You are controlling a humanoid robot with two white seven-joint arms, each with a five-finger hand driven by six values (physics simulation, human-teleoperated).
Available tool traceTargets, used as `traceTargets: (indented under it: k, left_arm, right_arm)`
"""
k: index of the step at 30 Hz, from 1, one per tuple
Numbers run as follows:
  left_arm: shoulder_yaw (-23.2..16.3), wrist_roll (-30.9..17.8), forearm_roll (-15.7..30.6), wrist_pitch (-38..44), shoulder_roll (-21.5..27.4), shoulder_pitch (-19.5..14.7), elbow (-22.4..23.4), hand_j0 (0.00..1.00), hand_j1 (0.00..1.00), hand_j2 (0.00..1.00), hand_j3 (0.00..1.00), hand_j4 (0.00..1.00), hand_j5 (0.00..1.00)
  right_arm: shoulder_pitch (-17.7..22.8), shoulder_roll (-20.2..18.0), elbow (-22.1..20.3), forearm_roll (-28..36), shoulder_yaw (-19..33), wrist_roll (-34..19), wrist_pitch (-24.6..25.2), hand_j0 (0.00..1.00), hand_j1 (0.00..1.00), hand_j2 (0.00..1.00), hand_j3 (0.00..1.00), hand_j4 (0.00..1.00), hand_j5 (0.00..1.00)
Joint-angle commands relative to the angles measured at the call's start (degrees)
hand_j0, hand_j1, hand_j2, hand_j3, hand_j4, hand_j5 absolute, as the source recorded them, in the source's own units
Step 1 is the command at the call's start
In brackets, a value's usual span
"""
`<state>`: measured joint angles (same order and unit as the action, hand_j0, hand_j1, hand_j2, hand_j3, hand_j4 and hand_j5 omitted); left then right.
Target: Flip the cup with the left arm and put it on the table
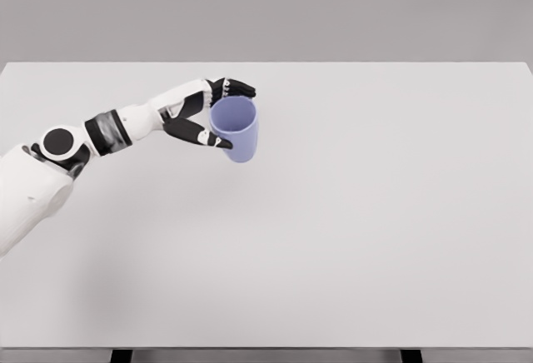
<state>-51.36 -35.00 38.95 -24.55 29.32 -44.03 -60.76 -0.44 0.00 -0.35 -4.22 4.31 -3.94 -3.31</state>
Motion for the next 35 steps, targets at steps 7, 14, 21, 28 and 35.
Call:
traceTargets:
  k: [7,14,21,28,35]
  left_arm:
    - [0.1,0.0,-0.2,-0.5,-0.1,0.4,-0.1,1.0,1.0,1.0,1.0,1.0,1.0]
    - [0.2,0.0,-0.2,-0.5,-0.1,0.3,-0.5,1.0,1.0,1.0,1.0,1.0,1.0]
    - [1.4,0.0,-1.1,-1.2,4.0,-1.1,-0.7,1.0,1.0,1.0,1.0,1.0,1.0]
    - [2.3,0.0,-18.9,-10.5,13.3,-1.6,0.2,1.0,1.0,1.0,1.0,1.0,1.0]
    - [2.4,0.0,-20.5,-10.5,13.4,-1.5,0.5,1.0,1.0,1.0,1.0,1.0,1.0]
  right_arm:
    - [0.0,0.0,0.0,0.0,0.0,0.0,0.0,1.0,1.0,1.0,1.0,1.0,1.0]
    - [0.0,0.0,0.0,0.0,0.0,0.0,0.1,1.0,1.0,1.0,1.0,1.0,1.0]
    - [0.0,0.0,0.0,0.0,0.0,0.0,0.1,1.0,1.0,1.0,1.0,1.0,1.0]
    - [0.0,0.0,0.0,0.0,0.0,0.0,0.0,1.0,1.0,1.0,1.0,1.0,1.0]
    - [0.0,0.0,0.0,0.0,0.0,0.0,0.1,1.0,1.0,1.0,1.0,1.0,1.0]
